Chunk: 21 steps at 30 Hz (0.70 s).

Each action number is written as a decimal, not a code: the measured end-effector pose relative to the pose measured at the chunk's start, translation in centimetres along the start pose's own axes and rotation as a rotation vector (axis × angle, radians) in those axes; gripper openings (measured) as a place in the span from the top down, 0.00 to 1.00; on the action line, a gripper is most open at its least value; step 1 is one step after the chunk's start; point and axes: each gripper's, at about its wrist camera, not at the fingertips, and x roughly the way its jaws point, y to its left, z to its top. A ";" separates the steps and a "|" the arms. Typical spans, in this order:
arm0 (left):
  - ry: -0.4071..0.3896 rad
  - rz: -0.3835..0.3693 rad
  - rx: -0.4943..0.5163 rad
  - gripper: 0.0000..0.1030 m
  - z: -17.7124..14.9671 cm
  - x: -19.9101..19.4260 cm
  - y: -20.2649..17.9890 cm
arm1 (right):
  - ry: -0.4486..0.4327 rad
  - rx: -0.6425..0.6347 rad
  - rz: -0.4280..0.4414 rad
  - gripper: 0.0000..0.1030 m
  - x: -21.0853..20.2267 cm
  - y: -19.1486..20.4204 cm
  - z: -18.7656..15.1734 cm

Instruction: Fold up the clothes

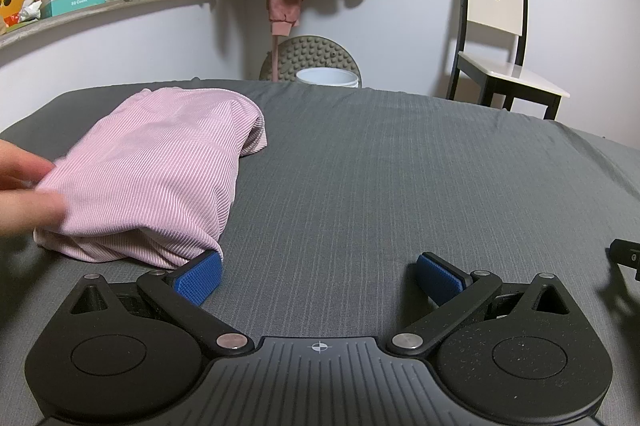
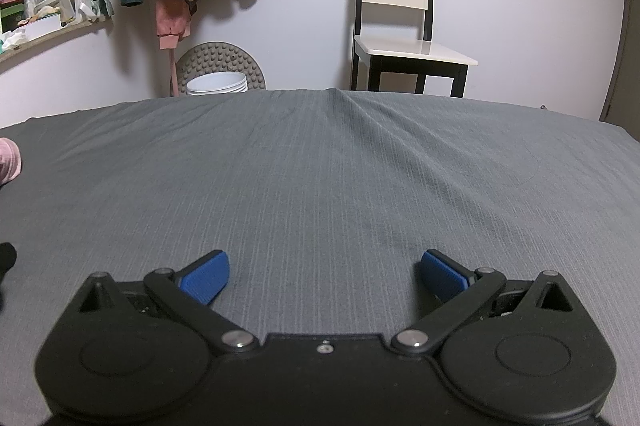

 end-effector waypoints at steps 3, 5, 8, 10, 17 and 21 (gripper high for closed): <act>0.000 0.000 0.001 0.00 0.1 0.0 -0.1 | 0.000 0.001 0.000 0.00 0.0 0.0 0.1; 0.000 0.000 0.000 0.00 0.1 0.0 -0.1 | 0.000 0.000 0.000 0.00 0.1 0.0 0.2; 0.001 -0.001 -0.001 0.00 0.2 0.1 0.0 | 0.000 0.001 0.000 0.00 0.1 0.0 0.1; 0.001 0.000 0.000 0.00 0.2 0.1 0.0 | 0.001 0.001 0.000 0.00 0.1 -0.1 0.1; 0.002 -0.001 -0.001 0.00 0.2 0.1 0.1 | 0.003 0.000 0.000 0.00 0.1 0.0 0.2; 0.002 -0.001 -0.001 0.00 0.2 0.1 0.1 | 0.003 0.000 0.000 0.00 0.1 0.1 0.2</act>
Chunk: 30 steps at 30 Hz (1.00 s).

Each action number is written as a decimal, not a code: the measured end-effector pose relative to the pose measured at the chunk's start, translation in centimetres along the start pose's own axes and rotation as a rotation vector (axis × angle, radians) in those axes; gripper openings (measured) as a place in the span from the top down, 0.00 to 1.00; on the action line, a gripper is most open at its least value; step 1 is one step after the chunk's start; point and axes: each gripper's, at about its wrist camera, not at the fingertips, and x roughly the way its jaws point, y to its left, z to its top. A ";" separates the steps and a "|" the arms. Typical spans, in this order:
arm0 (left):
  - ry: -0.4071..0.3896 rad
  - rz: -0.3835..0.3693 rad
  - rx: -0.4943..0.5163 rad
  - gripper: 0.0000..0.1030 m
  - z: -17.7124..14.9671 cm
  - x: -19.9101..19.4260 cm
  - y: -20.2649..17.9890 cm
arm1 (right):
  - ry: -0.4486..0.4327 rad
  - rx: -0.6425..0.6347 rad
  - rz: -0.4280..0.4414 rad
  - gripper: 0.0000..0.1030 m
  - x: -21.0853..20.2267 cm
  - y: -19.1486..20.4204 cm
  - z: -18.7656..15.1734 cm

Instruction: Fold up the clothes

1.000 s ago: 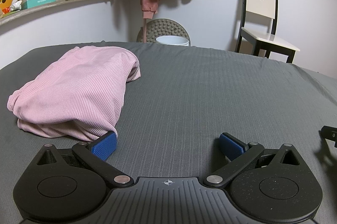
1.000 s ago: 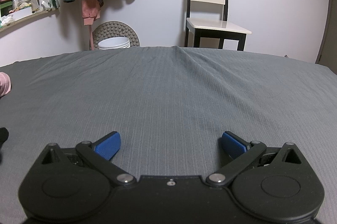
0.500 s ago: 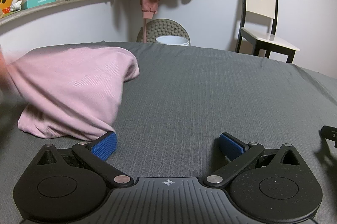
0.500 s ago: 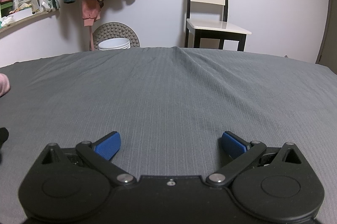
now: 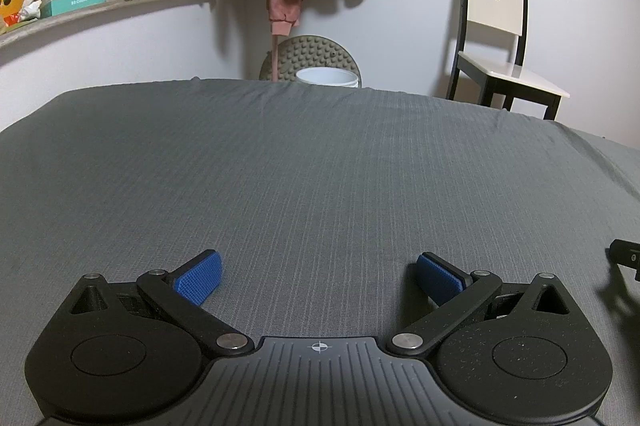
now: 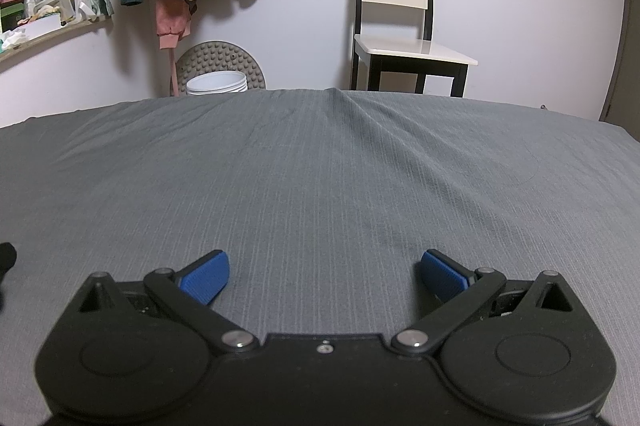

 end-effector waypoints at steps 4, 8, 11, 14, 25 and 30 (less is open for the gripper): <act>0.000 0.000 0.000 0.00 0.0 0.0 0.0 | 0.001 -0.001 -0.001 0.00 0.0 0.0 0.0; 0.000 0.000 0.001 0.00 0.0 0.0 0.1 | 0.000 -0.001 -0.001 0.00 0.0 0.0 0.0; 0.000 0.000 0.001 0.00 0.0 0.0 0.1 | 0.001 -0.001 -0.001 0.00 0.0 -0.1 0.0; 0.000 0.000 0.001 0.00 0.0 0.0 0.1 | 0.000 -0.001 -0.001 0.00 0.0 -0.1 -0.1; 0.000 -0.001 0.001 0.00 -0.1 0.0 0.2 | 0.002 -0.001 -0.002 0.00 -0.1 0.1 0.1; 0.000 -0.001 0.000 0.00 0.0 0.0 0.2 | -0.001 -0.002 -0.004 0.00 -0.1 0.2 0.0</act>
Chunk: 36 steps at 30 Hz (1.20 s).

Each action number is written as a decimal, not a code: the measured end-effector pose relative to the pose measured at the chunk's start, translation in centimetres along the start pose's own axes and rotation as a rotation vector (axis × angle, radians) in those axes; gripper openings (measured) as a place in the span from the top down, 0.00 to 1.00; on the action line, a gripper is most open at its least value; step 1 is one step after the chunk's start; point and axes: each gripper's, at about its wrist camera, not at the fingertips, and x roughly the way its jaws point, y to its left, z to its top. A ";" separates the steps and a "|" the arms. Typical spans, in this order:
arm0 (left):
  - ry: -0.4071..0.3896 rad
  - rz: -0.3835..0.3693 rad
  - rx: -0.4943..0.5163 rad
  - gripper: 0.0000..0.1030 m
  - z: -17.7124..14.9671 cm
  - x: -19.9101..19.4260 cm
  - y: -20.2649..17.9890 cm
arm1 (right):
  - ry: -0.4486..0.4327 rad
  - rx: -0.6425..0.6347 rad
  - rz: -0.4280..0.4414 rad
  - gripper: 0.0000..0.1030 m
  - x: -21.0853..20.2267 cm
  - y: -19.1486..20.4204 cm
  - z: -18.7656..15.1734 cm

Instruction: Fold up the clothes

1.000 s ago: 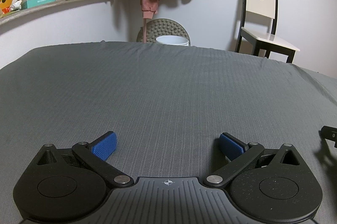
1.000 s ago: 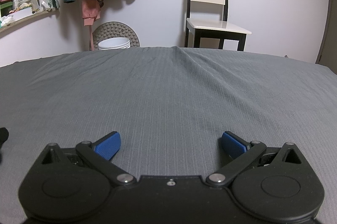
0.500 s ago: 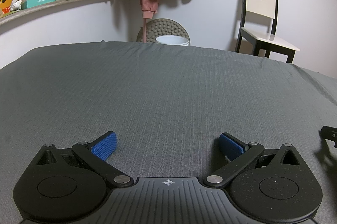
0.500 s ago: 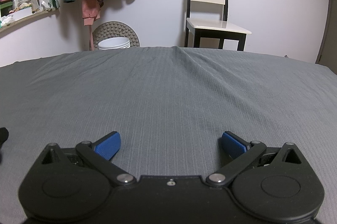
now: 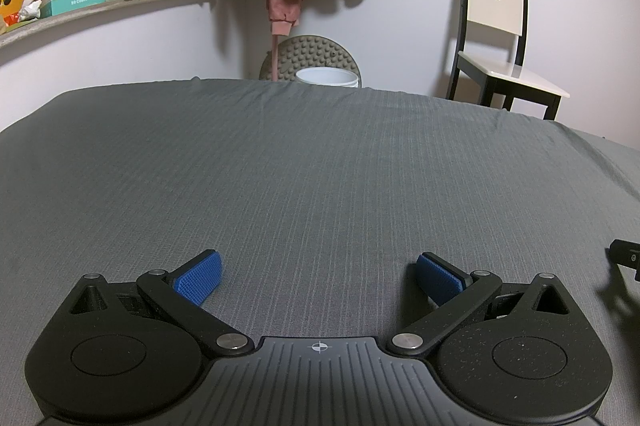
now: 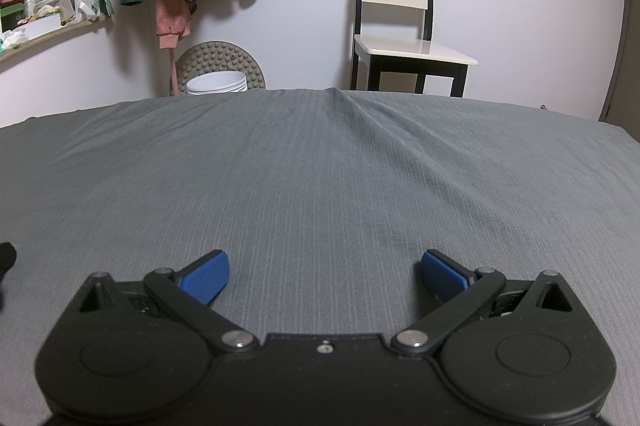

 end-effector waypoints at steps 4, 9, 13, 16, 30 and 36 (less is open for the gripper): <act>0.000 0.000 0.000 0.00 0.0 0.0 0.0 | 0.000 0.002 0.001 0.00 0.0 -0.1 -0.1; -0.001 0.001 0.002 0.00 0.1 0.1 0.0 | -0.001 0.001 0.001 0.00 -0.1 -0.2 -0.1; 0.000 -0.003 -0.002 0.00 0.2 0.1 0.2 | -0.002 0.009 0.008 0.00 -0.2 -0.6 -0.2; 0.007 0.017 0.025 0.00 0.5 -0.1 -0.2 | -0.005 0.009 0.009 0.00 -0.2 -0.8 -0.3; 0.048 0.107 0.363 0.00 11.5 -22.5 7.4 | -0.008 -0.012 0.029 0.00 -0.9 -0.9 -0.6; 0.178 0.480 0.318 0.00 11.8 -36.6 15.2 | -0.004 -0.022 0.037 0.00 -1.1 -0.6 -0.6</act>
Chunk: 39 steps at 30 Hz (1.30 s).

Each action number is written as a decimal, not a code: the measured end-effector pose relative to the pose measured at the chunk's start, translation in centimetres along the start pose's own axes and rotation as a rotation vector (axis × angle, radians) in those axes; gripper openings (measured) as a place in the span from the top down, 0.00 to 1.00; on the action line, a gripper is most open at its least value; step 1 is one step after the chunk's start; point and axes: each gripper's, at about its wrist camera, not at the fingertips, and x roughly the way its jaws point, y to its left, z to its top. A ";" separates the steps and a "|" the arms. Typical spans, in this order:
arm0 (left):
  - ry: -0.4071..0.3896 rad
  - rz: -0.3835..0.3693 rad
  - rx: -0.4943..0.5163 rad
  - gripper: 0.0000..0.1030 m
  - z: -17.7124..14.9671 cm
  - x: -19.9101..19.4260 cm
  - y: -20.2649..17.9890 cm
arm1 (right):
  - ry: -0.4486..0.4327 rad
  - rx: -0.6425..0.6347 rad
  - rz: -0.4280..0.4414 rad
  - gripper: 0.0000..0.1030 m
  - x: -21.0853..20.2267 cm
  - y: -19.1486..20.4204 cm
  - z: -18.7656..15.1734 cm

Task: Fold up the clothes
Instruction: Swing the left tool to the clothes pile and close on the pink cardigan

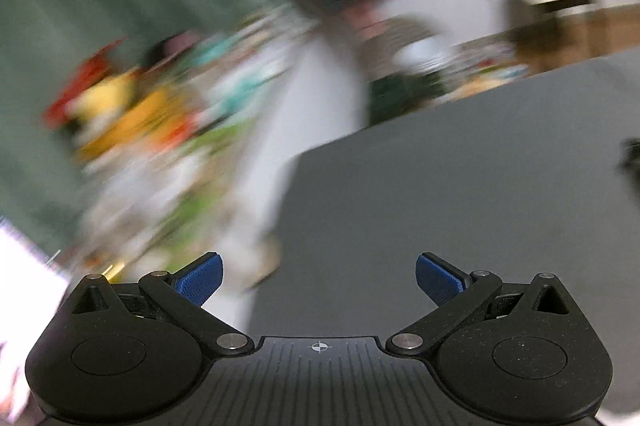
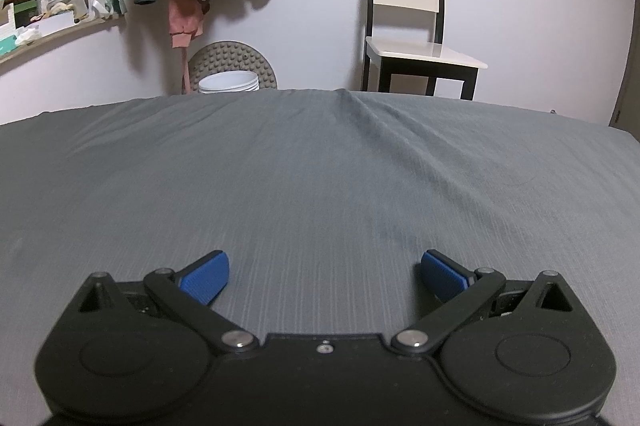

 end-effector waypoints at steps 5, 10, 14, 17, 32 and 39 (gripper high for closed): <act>0.183 0.269 -0.359 0.00 -10.7 -4.8 11.0 | -0.002 -0.010 0.007 0.00 -0.2 0.2 0.0; 0.331 0.487 -0.578 0.00 -24.2 -7.4 14.6 | -0.002 -0.015 0.007 0.00 -0.3 0.4 0.0; 0.432 0.582 -0.640 0.00 -31.9 -8.6 14.4 | -0.002 -0.022 0.023 0.00 -0.6 0.3 -0.2; 0.511 0.548 -0.712 0.01 -36.4 -8.8 13.2 | 0.000 -0.028 0.023 0.00 -0.6 0.5 -0.2; 0.521 0.707 -0.792 0.31 -42.9 -1.8 11.0 | 0.000 -0.039 0.032 0.00 -1.2 0.8 -0.4; 0.374 0.578 -0.967 0.75 -44.7 -3.9 10.9 | 0.001 -0.042 0.030 0.00 -1.1 1.1 -0.4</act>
